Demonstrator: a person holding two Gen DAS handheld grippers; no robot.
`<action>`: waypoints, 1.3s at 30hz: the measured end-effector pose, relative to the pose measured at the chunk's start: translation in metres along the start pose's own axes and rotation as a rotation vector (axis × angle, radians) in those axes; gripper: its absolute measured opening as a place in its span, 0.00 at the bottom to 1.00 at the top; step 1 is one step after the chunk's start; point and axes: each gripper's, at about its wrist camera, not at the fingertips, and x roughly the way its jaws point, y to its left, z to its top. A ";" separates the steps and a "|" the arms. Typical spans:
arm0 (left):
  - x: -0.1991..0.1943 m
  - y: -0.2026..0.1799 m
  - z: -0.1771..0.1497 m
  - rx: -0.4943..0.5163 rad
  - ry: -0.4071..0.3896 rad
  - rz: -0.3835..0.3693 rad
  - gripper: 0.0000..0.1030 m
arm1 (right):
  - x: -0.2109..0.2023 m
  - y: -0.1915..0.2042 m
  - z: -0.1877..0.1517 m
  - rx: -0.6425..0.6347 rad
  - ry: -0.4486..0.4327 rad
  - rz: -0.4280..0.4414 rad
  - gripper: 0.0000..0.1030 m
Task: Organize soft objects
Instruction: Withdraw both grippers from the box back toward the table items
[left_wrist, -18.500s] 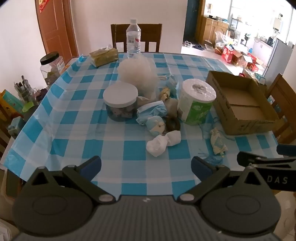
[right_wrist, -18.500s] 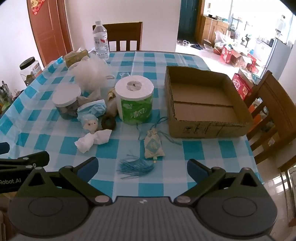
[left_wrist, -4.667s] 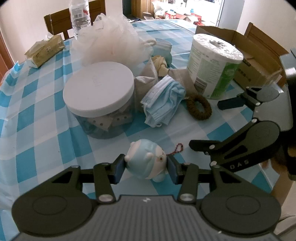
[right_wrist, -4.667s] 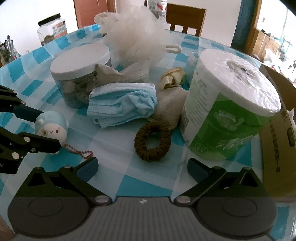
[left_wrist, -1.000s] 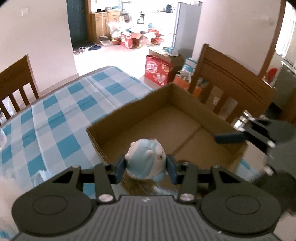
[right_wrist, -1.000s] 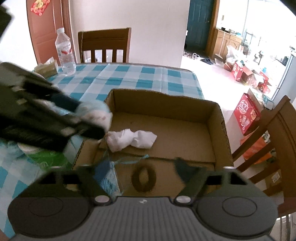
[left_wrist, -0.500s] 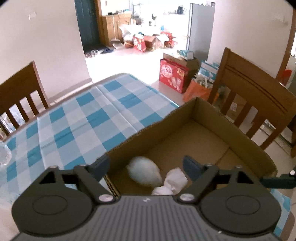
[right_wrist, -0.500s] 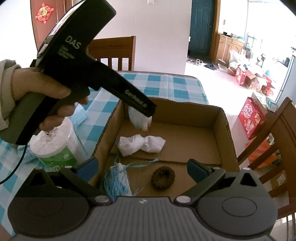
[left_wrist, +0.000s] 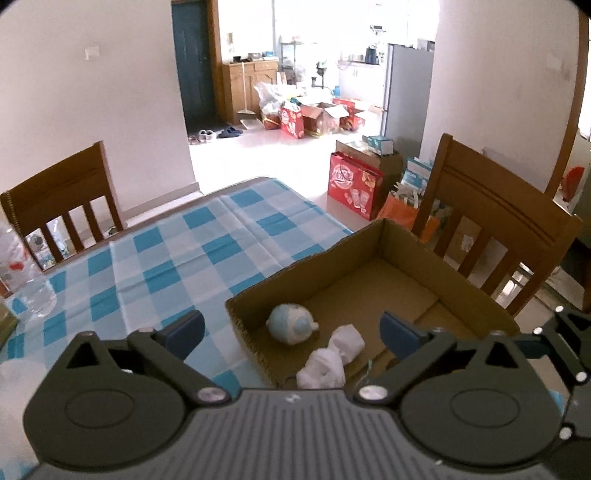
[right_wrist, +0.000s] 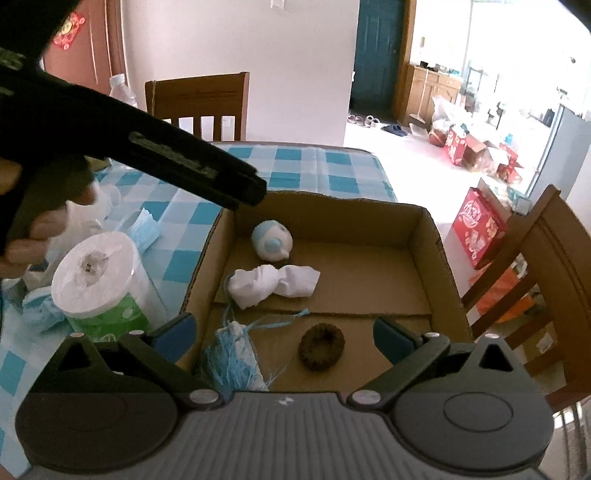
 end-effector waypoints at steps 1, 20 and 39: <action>-0.005 0.001 -0.003 -0.004 -0.001 0.004 0.98 | -0.002 0.004 -0.001 -0.004 0.002 -0.002 1.00; -0.080 0.031 -0.086 -0.058 0.004 0.023 0.98 | -0.023 0.053 -0.017 0.003 -0.009 -0.011 1.00; -0.089 0.091 -0.186 -0.134 0.175 -0.016 0.98 | -0.017 0.108 -0.029 -0.036 0.052 0.056 1.00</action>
